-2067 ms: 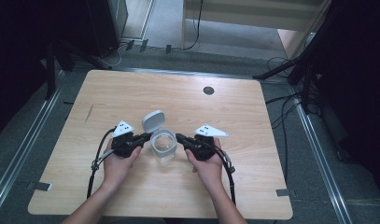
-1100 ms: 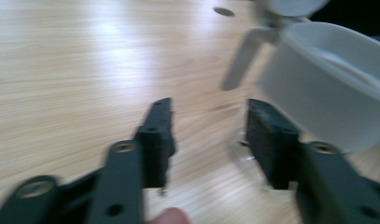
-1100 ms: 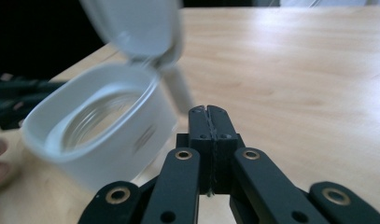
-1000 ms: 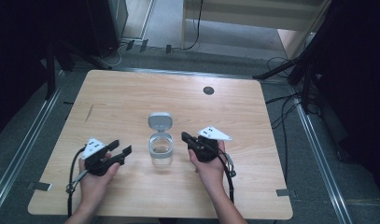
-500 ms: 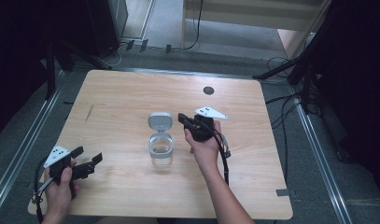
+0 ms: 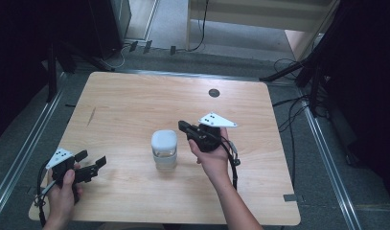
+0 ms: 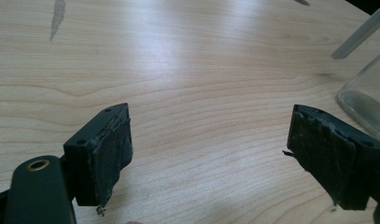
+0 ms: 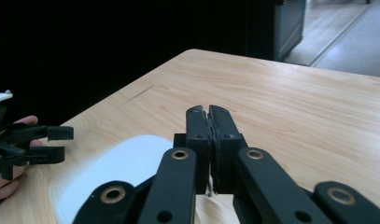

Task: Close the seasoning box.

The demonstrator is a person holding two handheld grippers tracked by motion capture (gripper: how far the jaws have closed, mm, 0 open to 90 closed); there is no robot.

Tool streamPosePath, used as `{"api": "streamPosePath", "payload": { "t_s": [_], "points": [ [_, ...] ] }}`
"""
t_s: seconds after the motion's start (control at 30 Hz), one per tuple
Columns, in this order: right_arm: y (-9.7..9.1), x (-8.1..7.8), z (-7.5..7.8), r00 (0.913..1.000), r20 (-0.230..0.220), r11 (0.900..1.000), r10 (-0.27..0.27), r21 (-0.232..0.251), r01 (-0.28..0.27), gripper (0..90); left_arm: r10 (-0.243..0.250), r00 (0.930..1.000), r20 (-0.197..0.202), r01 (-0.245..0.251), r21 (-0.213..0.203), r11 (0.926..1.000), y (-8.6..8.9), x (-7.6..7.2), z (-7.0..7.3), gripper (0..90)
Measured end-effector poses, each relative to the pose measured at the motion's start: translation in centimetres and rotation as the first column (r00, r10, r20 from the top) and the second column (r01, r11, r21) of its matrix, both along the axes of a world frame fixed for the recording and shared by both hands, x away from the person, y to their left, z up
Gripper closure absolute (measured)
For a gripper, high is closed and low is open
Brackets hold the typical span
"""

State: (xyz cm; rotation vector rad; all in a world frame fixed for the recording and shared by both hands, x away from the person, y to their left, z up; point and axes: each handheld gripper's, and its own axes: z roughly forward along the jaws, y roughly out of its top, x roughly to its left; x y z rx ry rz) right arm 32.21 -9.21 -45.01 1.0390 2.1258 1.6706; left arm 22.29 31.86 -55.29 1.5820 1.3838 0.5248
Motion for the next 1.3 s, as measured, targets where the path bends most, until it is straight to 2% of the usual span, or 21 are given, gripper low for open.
{"api": "streamPosePath", "payload": {
  "t_s": [0.07, 0.1, 0.13, 0.23, 0.27, 0.33, 0.37, 0.4, 0.57, 0.67, 0.73, 0.77, 0.83, 0.87, 0.93, 0.97, 1.03, 1.07, 1.13, 1.17, 1.3],
  "points": [
    [-1.2, -0.4, -0.1, 0.9989, 0.014, 0.9989, -0.045, -0.009, 0.045, 74.9, -0.002, 1.0, 0.0, 0.002, 0.002, 1.0, 0.0, 0.0, 0.0, 14.2],
    [-1.2, -0.4, -0.1, 0.9989, 0.014, 0.9989, -0.045, -0.009, 0.045, 74.9, -0.002, 1.0, 0.0, 0.002, 0.002, 1.0, 0.0, 0.0, 0.0, 14.2],
    [-2.4, -0.8, -0.4, 0.9925, 0.035, 0.9921, -0.117, -0.042, 0.118, 38.8, 0.001, 1.0, -0.001, -0.001, -0.002, 1.0, 0.0, 0.0, 0.0, 14.2],
    [-4.4, -1.2, -1.0, 0.9879, 0.04, 0.9874, -0.15, -0.045, 0.152, 15.5, -0.004, 1.0, -0.003, 0.004, -0.004, 1.0, 0.0, 0.0, 0.0, 14.2],
    [-5.2, -1.4, -1.3, 0.985, 0.034, 0.9845, -0.169, -0.041, 0.171, 14.5, -0.007, 1.0, -0.002, 0.007, -0.004, 1.0, -0.1, 0.1, 0.0, 14.2],
    [-6.7, -1.9, -2.0, 0.9702, 0.034, 0.9686, -0.24, -0.057, 0.242, 14.5, -0.01, 0.9999, -0.002, 0.01, 0.0, 0.9999, -0.1, 0.1, 0.0, 14.2],
    [-6.7, -1.9, -2.0, 0.9702, 0.034, 0.9686, -0.24, -0.057, 0.242, 14.5, -0.01, 0.9999, -0.002, 0.01, 0.0, 0.9999, -0.1, 0.1, 0.0, 14.1],
    [-8.4, -2.4, -3.1, 0.9543, 0.019, 0.9512, -0.298, -0.077, 0.299, 15.1, -0.011, 0.9999, -0.005, 0.011, 0.004, 0.9999, -0.2, 0.1, 0.0, 14.2],
    [-12.2, -3.6, -5.3, 0.9313, -0.025, 0.9293, -0.363, -0.081, 0.36, 15.4, -0.013, 0.9999, -0.006, 0.013, 0.002, 0.9999, -0.1, 0.1, 0.0, 14.2],
    [-13.9, -4.4, -6.2, 0.9157, -0.025, 0.9132, -0.401, -0.089, 0.398, 16.5, -0.011, 0.9999, -0.007, 0.011, 0.004, 0.9999, -0.2, 0.1, 0.0, 14.1],
    [-14.5, -4.7, -6.6, 0.911, -0.021, 0.9076, -0.412, -0.099, 0.408, 16.9, -0.013, 0.9999, -0.005, 0.013, 0.01, 0.9999, -0.2, 0.1, 0.0, 14.2],
    [-15.7, -5.3, -7.3, 0.9023, -0.03, 0.8982, -0.43, -0.115, 0.424, 17.1, -0.012, 0.9999, -0.006, 0.012, 0.011, 0.9999, -0.2, 0.1, 0.0, 14.2],
    [-16.1, -5.5, -7.5, 0.8994, -0.034, 0.8954, -0.436, -0.119, 0.429, 17.3, -0.011, 0.9999, -0.005, 0.011, 0.012, 0.9999, -0.2, 0.1, 0.0, 14.2],
    [-17.3, -6.1, -8.0, 0.8892, -0.039, 0.8842, -0.456, -0.134, 0.447, 18.0, -0.009, 0.9999, -0.007, 0.009, 0.006, 0.9999, -0.2, 0.1, 0.0, 14.1],
    [-17.6, -6.3, -8.1, 0.8875, -0.036, 0.8817, -0.459, -0.139, 0.451, 18.1, -0.009, 0.9999, -0.007, 0.009, 0.006, 0.9999, -0.2, 0.1, 0.0, 14.2],
    [-18.7, -6.9, -8.3, 0.8779, -0.033, 0.8709, -0.478, -0.149, 0.468, 18.2, -0.007, 1.0, -0.004, 0.007, 0.005, 1.0, -0.2, 0.1, 0.0, 14.2],
    [-19.2, -7.1, -8.4, 0.8738, -0.03, 0.8658, -0.485, -0.155, 0.476, 18.3, -0.007, 1.0, -0.004, 0.007, 0.004, 1.0, -0.2, 0.1, 0.0, 14.1],
    [-20.2, -7.6, -8.5, 0.8613, -0.031, 0.8528, -0.507, -0.163, 0.496, 18.8, -0.008, 1.0, -0.005, 0.008, 0.005, 1.0, -0.2, 0.1, 0.0, 14.2],
    [-20.6, -7.7, -8.6, 0.8591, -0.031, 0.851, -0.511, -0.16, 0.5, 18.8, -0.01, 0.9999, -0.005, 0.01, 0.006, 0.9999, -0.2, 0.1, 0.0, 14.2],
    [-21.7, -8.3, -8.7, 0.8476, -0.04, 0.8407, -0.529, -0.161, 0.517, 19.3, -0.01, 0.9999, -0.005, 0.01, 0.006, 0.9999, -0.2, 0.1, 0.0, 14.2],
    [-23.4, -9.1, -9.1, 0.8341, -0.041, 0.8261, -0.55, -0.172, 0.537, 19.7, -0.01, 0.9999, -0.006, 0.01, 0.008, 0.9999, -0.2, 0.1, 0.0, 14.1]
  ]
}}
